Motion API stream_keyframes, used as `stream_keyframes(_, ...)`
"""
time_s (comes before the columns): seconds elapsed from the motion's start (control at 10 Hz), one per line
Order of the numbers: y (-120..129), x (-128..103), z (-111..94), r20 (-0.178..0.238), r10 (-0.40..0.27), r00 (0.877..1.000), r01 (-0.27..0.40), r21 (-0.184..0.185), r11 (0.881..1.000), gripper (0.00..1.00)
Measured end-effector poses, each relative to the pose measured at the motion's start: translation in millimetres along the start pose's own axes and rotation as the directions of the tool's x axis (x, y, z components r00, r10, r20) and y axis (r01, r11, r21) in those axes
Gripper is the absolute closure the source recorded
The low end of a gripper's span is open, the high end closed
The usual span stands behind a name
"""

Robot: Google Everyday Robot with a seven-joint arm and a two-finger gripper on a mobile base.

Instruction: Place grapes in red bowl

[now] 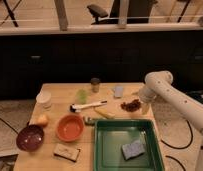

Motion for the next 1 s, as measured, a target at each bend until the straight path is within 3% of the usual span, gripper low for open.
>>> stream_keyframes(1.0, 1.1, 0.6, 22.6, 0.037, -0.059, 0.998, 0.061, -0.037, 0.997, 0.2)
